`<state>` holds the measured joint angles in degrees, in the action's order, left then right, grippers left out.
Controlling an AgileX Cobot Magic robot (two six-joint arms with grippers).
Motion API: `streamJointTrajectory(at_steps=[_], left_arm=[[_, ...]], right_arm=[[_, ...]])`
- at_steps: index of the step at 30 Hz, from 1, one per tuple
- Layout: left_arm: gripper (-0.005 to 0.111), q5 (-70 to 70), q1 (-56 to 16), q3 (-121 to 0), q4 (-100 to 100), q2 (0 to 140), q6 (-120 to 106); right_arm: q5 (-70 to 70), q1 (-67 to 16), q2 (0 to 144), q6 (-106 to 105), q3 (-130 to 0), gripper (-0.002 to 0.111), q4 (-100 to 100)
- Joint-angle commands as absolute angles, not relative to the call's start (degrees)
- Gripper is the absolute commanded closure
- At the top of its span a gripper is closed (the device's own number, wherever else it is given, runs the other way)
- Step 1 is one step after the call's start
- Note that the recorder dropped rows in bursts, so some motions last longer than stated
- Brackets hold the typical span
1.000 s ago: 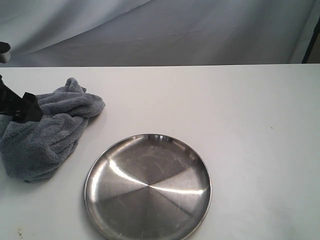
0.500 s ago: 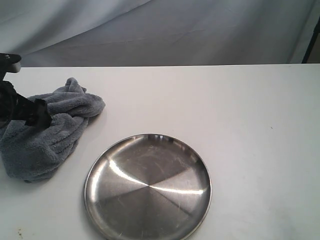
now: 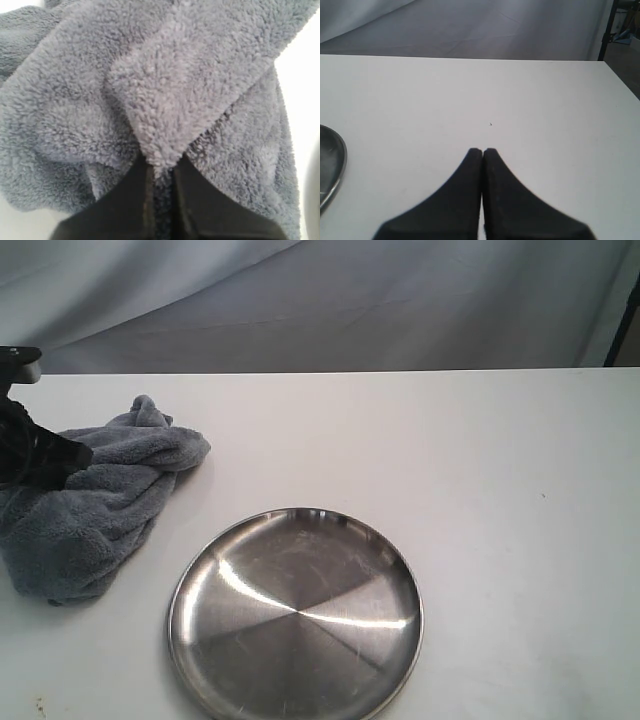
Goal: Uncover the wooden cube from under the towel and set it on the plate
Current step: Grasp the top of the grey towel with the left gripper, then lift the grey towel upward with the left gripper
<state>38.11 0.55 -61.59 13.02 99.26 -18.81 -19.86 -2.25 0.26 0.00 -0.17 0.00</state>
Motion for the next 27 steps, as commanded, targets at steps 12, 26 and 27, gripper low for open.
streamJointTrajectory(at_steps=[12,26,27], left_arm=[[0.106,42.02,0.41,-61.71,20.4,93.7,-22.14],[0.106,37.43,0.41,-61.71,22.56,76.09,-24.53],[0.106,37.53,0.41,-61.71,23.84,75.94,-24.53]], right_arm=[[-19.71,-1.83,0.0,0.0,0.0,0.108,0.0],[-19.71,-1.83,0.0,0.0,0.0,0.108,0.0],[-19.71,-1.83,0.0,0.0,0.0,0.108,0.0]])
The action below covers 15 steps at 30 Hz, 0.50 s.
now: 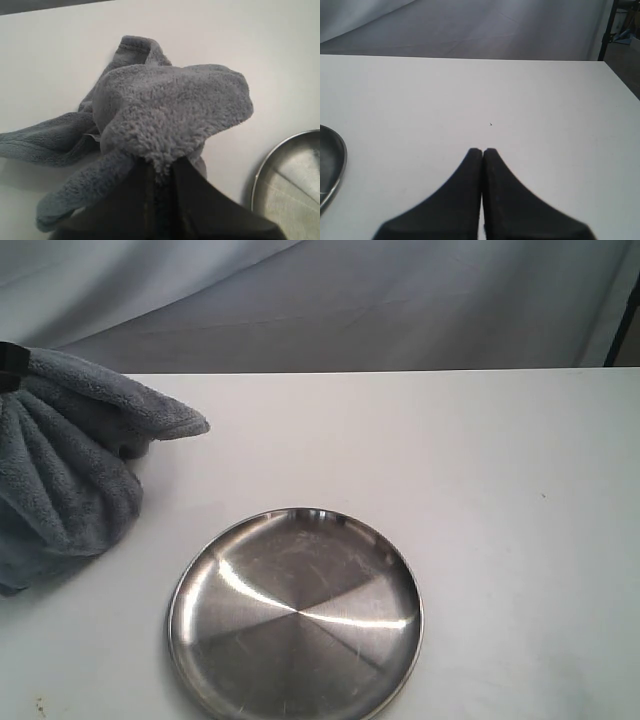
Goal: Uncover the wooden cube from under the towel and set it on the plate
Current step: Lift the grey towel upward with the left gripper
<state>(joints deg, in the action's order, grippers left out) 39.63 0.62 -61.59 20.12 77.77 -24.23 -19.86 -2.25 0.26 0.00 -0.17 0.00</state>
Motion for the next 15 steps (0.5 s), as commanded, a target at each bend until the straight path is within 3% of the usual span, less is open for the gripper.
streamJointTrajectory(at_steps=[1,15], left_arm=[[0.106,37.84,0.41,-61.71,24.91,75.94,-24.53],[0.106,37.73,0.41,-61.71,25.62,75.94,-24.53]], right_arm=[[-19.71,-1.83,0.0,0.0,0.0,0.108,0.0],[-19.71,-1.83,0.0,0.0,0.0,0.108,0.0]])
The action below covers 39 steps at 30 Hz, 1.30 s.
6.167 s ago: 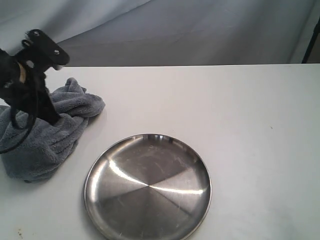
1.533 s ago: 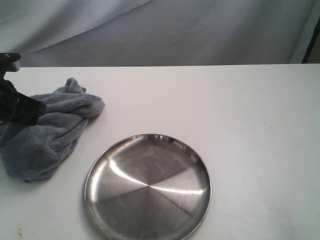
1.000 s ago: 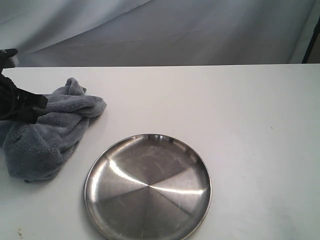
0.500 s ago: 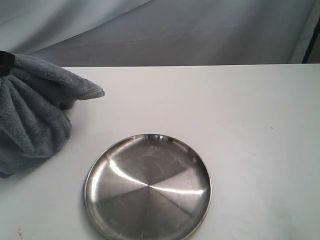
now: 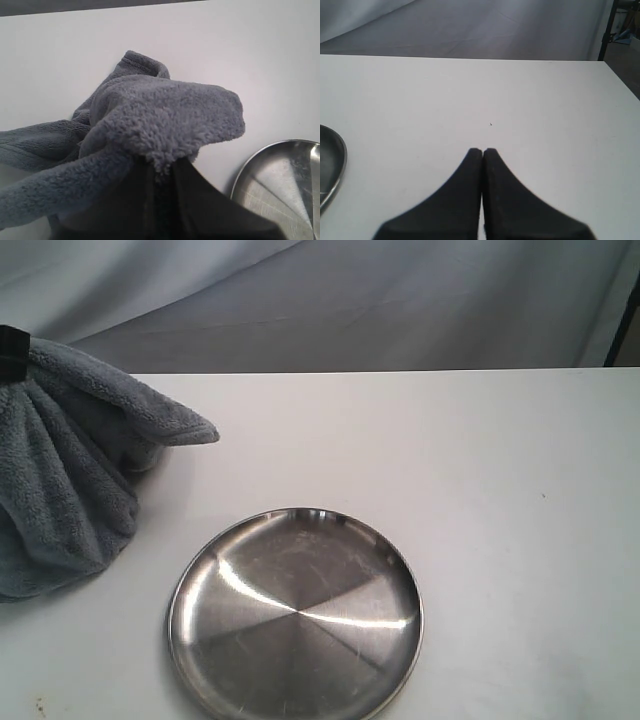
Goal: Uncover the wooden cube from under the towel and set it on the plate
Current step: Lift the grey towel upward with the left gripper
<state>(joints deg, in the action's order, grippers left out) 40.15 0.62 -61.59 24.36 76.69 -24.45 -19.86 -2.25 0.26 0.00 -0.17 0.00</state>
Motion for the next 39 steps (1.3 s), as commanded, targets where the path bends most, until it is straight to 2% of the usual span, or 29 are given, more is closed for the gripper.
streamJointTrajectory(at_steps=[1,12,32,39], left_arm=[[0.106,37.39,0.41,-61.71,25.62,75.94,-24.53],[0.107,34.65,0.41,-61.71,27.26,70.62,-24.53],[0.107,34.19,0.41,-61.71,29.89,70.01,-24.53],[0.107,30.0,0.41,-61.71,29.89,70.01,-24.53]], right_arm=[[-19.71,-1.83,0.0,0.0,0.0,0.108,0.0],[-19.71,-1.83,0.0,0.0,0.0,0.108,0.0],[-19.71,-1.83,0.0,0.0,0.0,0.108,0.0],[-19.71,-1.83,0.0,0.0,0.0,0.108,0.0]])
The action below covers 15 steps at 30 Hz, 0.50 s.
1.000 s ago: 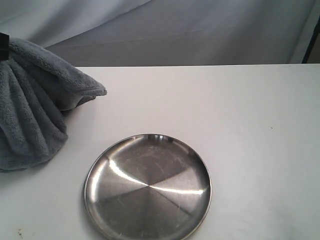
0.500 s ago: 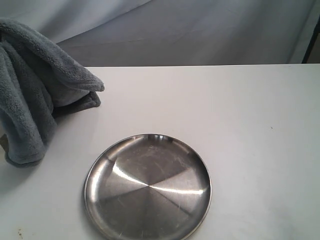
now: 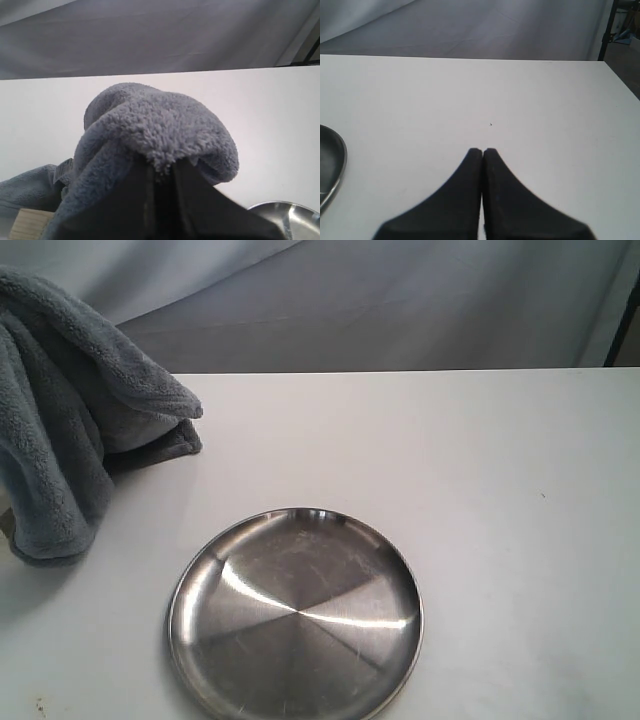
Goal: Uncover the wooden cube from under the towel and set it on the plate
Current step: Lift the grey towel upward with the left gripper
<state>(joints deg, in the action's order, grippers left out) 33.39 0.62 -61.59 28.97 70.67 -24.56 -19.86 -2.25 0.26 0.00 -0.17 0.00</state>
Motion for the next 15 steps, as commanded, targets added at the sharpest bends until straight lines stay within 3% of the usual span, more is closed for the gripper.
streamJointTrajectory(at_steps=[1,15], left_arm=[[0.107,29.62,0.41,-61.71,29.89,70.01,-24.53],[0.107,25.28,0.67,-61.71,33.19,70.01,-31.67]], right_arm=[[-19.71,-1.83,0.0,0.0,0.0,0.108,0.0],[-19.71,-1.83,0.0,0.0,0.0,0.108,0.0]])
